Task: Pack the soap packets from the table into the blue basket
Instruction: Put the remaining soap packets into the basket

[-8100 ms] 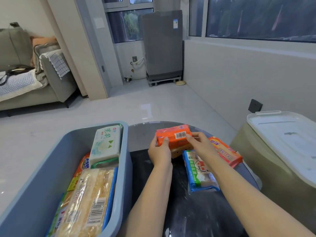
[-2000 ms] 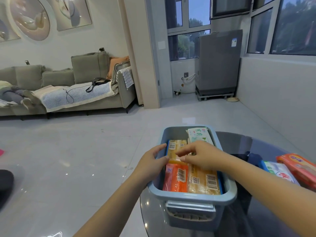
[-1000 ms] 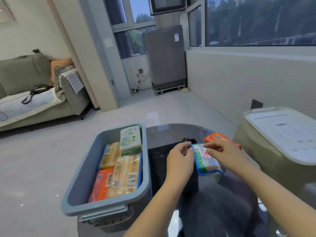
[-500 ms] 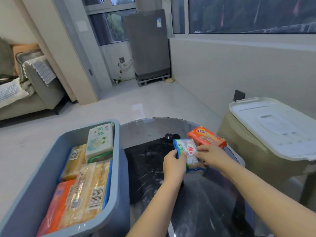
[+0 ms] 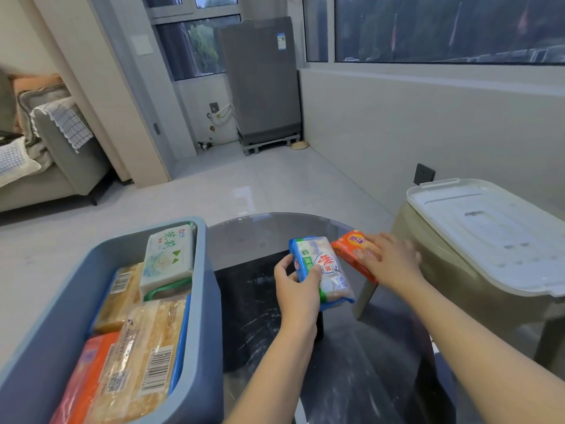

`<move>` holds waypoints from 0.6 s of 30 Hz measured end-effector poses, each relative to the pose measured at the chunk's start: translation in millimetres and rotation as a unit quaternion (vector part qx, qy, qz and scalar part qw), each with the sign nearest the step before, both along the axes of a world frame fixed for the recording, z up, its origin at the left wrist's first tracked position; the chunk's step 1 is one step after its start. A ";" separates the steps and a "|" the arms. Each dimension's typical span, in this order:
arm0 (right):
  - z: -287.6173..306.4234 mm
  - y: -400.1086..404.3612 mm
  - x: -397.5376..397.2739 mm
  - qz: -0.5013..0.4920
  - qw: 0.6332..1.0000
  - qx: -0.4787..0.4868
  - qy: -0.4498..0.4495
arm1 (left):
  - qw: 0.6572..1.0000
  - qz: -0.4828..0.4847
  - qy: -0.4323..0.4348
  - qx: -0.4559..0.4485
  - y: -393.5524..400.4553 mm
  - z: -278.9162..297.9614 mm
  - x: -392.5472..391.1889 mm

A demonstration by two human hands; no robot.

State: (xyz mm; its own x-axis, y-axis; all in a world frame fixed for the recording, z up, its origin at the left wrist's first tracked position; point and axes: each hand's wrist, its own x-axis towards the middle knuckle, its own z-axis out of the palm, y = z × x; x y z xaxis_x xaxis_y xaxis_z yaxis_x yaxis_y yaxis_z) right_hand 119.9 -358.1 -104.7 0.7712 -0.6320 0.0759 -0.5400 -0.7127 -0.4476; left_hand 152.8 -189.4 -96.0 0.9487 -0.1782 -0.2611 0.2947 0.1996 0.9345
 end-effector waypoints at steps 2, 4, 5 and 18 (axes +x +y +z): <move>-5.7 -2.1 3.3 0.006 0.999 0.024 0.034 | 1.000 0.001 0.004 0.000 2.5 0.3 1.1; -7.6 -1.7 3.7 0.007 0.999 0.040 0.021 | 1.000 0.000 0.011 -0.002 5.0 0.9 1.0; -6.8 -0.4 3.2 0.005 0.999 0.050 0.007 | 1.000 0.001 0.013 -0.001 5.8 1.5 0.3; 33.6 2.9 -19.7 -0.037 0.932 0.330 -0.146 | 0.996 -0.021 0.068 -0.048 21.6 36.5 -37.2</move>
State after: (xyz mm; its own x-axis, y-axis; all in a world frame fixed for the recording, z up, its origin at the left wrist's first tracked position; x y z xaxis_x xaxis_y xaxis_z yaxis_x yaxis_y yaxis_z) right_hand 100.2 -355.2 -71.2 0.7309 -0.6661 -0.1488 -0.3640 -0.1960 -0.9105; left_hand 115.7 -167.8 -59.5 0.8967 -0.2469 -0.3673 0.4278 0.2705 0.8625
